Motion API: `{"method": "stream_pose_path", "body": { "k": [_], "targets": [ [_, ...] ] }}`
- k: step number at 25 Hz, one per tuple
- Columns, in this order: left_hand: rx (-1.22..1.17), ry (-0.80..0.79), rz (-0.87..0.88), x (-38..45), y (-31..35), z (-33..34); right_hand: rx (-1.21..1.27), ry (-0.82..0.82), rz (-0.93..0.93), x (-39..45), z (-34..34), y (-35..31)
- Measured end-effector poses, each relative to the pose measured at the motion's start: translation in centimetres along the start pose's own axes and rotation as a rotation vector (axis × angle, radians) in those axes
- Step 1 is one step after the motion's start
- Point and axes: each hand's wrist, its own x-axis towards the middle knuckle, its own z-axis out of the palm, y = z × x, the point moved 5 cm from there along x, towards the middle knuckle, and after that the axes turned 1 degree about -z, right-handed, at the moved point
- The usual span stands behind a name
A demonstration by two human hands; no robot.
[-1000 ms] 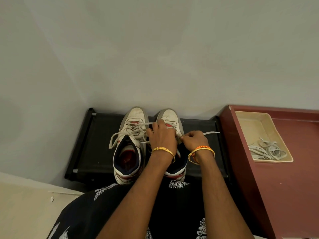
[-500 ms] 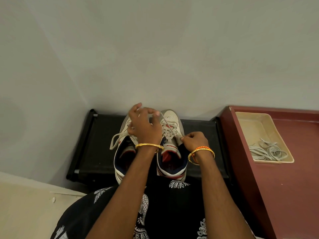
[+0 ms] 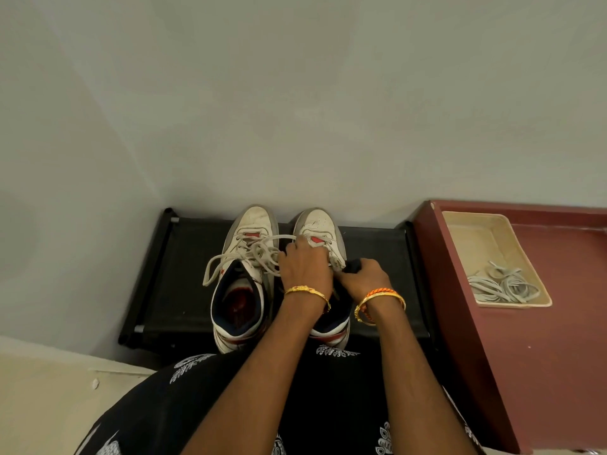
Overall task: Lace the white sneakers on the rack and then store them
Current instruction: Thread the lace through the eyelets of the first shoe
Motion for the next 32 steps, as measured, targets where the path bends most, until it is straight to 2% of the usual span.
{"method": "stream_pose_path", "body": {
  "k": [6,10,12,15,16,18,19,21,23,25,28,32],
  "targets": [
    [-0.208,0.068,-0.104,-0.3,-0.9,-1.3,-0.046,0.043,0.034,-0.2,0.4,0.1],
    [-0.415,0.218,-0.167,-0.9,-2.7,-3.9,-0.037,0.039,0.057,-0.1,0.5,0.3],
    [-0.668,0.327,-0.280,-0.9,-4.3,-5.1,-0.033,0.029,0.061,0.0,0.5,0.3],
    [-1.198,0.635,-0.477,-1.1,-8.4,-7.0,-0.006,0.013,0.068,-0.1,0.5,0.3],
    [-1.253,0.680,-0.496,-1.2,-9.5,-7.2,-0.007,0.014,0.069,-0.1,0.6,0.3],
    [-1.211,0.643,-0.478,-1.7,-9.8,-7.4,-0.016,0.024,0.045,-0.2,0.7,0.1],
    [-1.113,0.586,-0.472,-1.9,-9.4,-7.1,-0.018,0.043,0.002,-0.3,0.6,-0.3],
    [-0.769,0.443,-0.434,-2.2,-7.8,-6.5,-0.030,0.111,-0.171,-0.2,0.3,-1.6],
    [-0.507,0.286,-0.294,-2.5,-5.3,-5.8,-0.143,0.140,-0.372,-0.3,0.3,-2.9],
    [-0.328,0.146,-0.127,-3.0,-2.9,-4.7,-0.311,0.111,-0.474,-0.4,1.0,-3.6],
    [-0.241,0.027,-0.090,-4.0,-1.8,-2.5,-0.538,0.134,-0.523,-0.7,1.4,-4.0],
    [-0.318,0.092,-0.173,-3.7,-3.1,-1.9,-0.610,0.173,-0.571,-1.2,1.4,-4.3]
  ]
}}
